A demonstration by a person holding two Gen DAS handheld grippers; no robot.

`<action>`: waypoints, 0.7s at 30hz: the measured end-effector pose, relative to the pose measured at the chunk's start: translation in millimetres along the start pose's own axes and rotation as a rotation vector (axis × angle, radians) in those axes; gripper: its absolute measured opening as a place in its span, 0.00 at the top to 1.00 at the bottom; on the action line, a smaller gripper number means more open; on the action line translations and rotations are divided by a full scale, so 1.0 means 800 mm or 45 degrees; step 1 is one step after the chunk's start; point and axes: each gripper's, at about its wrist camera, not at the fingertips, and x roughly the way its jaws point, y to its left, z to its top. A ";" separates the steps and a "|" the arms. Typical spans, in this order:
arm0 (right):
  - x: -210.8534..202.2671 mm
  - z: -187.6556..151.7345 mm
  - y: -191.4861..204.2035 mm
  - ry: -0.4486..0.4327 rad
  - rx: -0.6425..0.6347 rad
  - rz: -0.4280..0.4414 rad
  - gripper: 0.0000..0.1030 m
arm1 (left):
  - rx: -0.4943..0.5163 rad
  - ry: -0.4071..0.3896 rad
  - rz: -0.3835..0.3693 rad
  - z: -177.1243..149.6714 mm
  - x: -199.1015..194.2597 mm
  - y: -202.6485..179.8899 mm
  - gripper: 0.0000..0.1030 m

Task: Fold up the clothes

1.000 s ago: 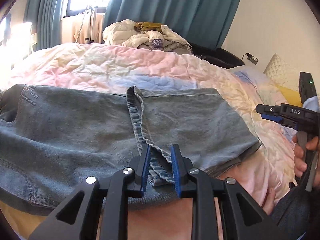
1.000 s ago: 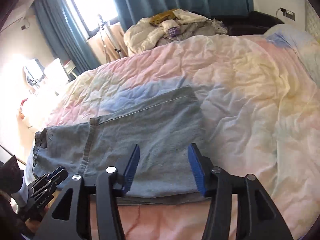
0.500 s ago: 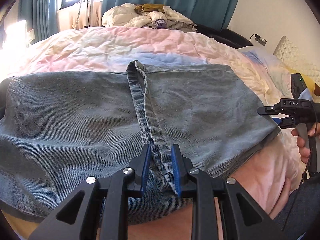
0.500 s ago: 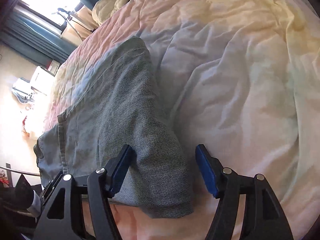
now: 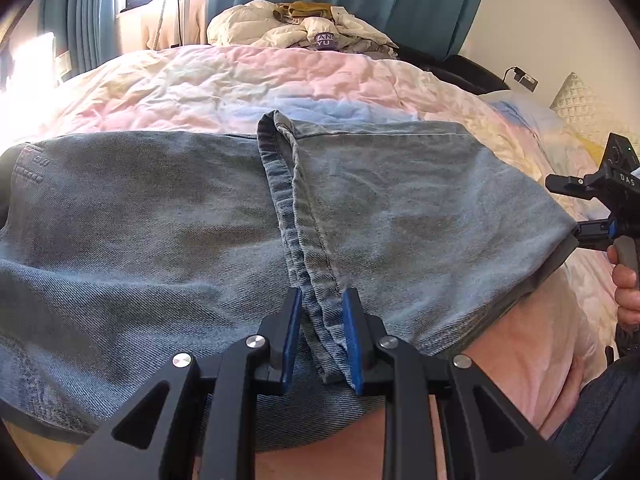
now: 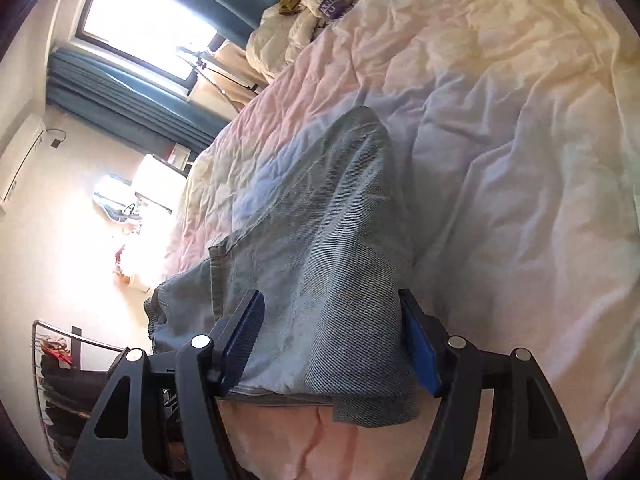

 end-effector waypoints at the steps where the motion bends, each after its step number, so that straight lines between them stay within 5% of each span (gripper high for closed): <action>1: 0.002 0.000 -0.005 0.010 0.020 -0.014 0.34 | 0.001 0.000 0.002 0.000 0.000 0.000 0.79; 9: 0.042 -0.006 -0.041 0.164 0.111 -0.244 0.35 | 0.009 -0.002 0.011 0.001 0.001 -0.002 0.79; 12: 0.036 -0.005 -0.029 0.125 0.077 -0.180 0.34 | 0.011 -0.003 0.014 0.001 0.001 -0.003 0.79; 17: 0.011 0.000 0.001 -0.001 0.012 0.082 0.34 | 0.017 -0.008 0.016 -0.001 0.000 -0.003 0.79; 21: 0.028 0.002 -0.009 0.041 0.098 0.014 0.34 | 0.020 -0.008 0.018 -0.001 0.001 -0.004 0.79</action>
